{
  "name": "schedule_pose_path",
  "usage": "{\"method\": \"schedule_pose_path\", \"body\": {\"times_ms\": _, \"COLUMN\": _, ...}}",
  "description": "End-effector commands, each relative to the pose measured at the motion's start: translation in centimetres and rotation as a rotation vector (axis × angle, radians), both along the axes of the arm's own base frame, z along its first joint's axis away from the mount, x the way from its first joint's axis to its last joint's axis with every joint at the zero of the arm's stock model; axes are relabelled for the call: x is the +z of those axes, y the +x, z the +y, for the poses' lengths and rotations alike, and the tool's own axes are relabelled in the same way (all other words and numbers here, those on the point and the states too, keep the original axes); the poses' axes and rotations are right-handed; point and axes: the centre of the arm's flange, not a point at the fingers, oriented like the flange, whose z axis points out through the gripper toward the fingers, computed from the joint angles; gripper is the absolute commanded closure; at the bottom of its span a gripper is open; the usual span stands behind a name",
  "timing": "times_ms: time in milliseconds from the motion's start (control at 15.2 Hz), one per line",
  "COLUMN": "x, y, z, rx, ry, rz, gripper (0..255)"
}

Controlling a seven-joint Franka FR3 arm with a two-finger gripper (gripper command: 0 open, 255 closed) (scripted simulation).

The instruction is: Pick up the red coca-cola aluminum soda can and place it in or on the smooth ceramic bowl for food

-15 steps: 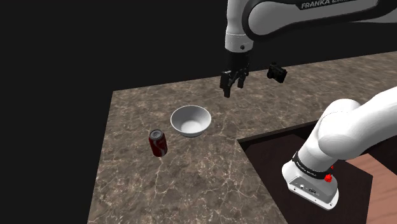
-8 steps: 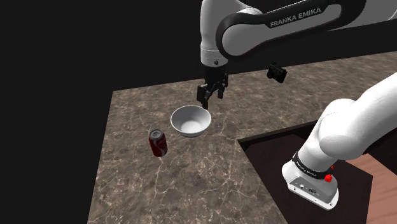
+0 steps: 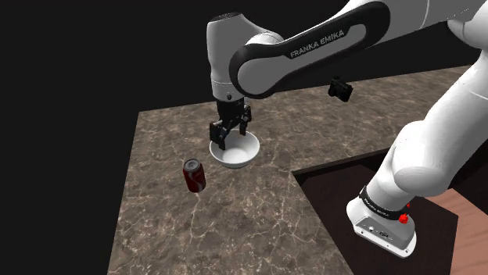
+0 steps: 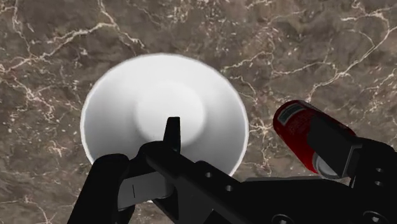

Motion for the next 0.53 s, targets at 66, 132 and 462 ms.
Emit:
{"method": "schedule_pose_path", "body": {"times_ms": 66, "x": -1.5, "y": 1.3, "z": 3.7, "rx": 0.005, "ry": 0.001, "rz": -0.010, "gripper": 0}}
{"method": "schedule_pose_path", "body": {"times_ms": 132, "x": -2.0, "y": 1.7, "z": 4.8, "rx": 0.007, "ry": 0.000, "rz": -0.013, "gripper": 0}}
{"method": "schedule_pose_path", "body": {"times_ms": 462, "x": -4.2, "y": 4.1, "z": 10.5, "rx": 0.017, "ry": -0.001, "rz": -0.029, "gripper": 0}}
